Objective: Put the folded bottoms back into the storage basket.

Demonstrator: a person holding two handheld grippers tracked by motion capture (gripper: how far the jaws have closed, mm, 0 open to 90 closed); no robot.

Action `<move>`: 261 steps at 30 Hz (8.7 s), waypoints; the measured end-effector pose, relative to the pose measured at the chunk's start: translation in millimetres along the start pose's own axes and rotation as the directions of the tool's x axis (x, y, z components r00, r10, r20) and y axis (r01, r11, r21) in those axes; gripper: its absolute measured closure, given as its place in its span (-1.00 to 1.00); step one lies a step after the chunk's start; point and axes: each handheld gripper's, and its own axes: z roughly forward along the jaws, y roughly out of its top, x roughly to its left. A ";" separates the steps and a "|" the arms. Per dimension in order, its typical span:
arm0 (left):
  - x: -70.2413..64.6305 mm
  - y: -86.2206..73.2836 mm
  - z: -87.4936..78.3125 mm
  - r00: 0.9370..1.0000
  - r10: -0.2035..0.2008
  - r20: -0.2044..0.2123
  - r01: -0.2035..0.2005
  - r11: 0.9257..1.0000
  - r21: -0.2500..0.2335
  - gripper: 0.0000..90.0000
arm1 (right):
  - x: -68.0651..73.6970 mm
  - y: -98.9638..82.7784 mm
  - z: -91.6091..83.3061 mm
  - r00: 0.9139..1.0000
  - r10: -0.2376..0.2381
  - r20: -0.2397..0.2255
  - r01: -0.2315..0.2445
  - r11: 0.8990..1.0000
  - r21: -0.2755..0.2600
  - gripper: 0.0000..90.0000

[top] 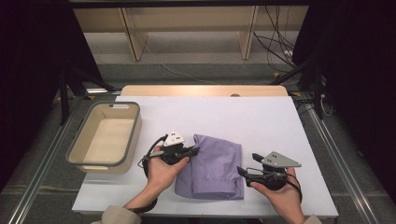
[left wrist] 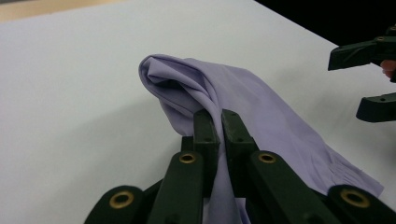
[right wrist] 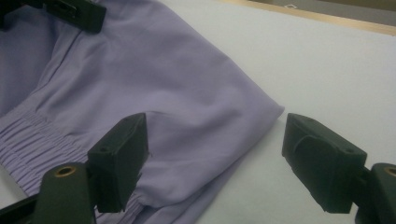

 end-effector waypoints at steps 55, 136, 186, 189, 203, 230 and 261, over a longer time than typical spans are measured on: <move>-2.3 24.5 -29.4 0.978 0.188 -0.085 -0.195 0.977 -0.082 0.90 | -4.7 -3.4 -8.2 1.000 0.009 0.007 -0.009 1.000 -0.019 -0.48; 16.4 46.2 -69.0 0.963 0.199 -0.183 -0.232 0.956 -0.178 0.90 | -2.8 -3.0 -8.0 1.000 0.006 0.002 -0.005 1.000 -0.025 -0.47; 30.9 54.0 -92.6 0.960 0.167 -0.226 -0.221 0.944 -0.244 0.90 | -2.0 -2.9 -7.6 1.000 0.003 -0.008 -0.003 1.000 -0.029 -0.47; 31.6 54.3 -93.8 0.959 0.167 -0.228 -0.222 0.944 -0.246 0.90 | -1.9 -3.0 -7.6 1.000 -0.001 -0.013 0.000 1.000 -0.028 -0.47; 36.4 55.9 -101.4 0.959 0.154 -0.236 -0.215 0.941 -0.260 0.90 | -1.1 -3.0 -7.9 1.000 -0.002 -0.031 0.001 1.000 -0.030 -0.48; 43.6 57.4 -111.0 0.958 0.132 -0.256 -0.205 0.938 -0.281 0.90 | 0.1 -3.1 -7.6 0.999 -0.011 -0.038 0.010 0.999 -0.035 -0.50; 50.9 60.0 -123.5 0.949 0.121 -0.289 -0.210 0.931 -0.299 0.90 | 0.2 -3.3 -7.0 0.999 -0.013 -0.038 0.011 0.999 -0.035 -0.50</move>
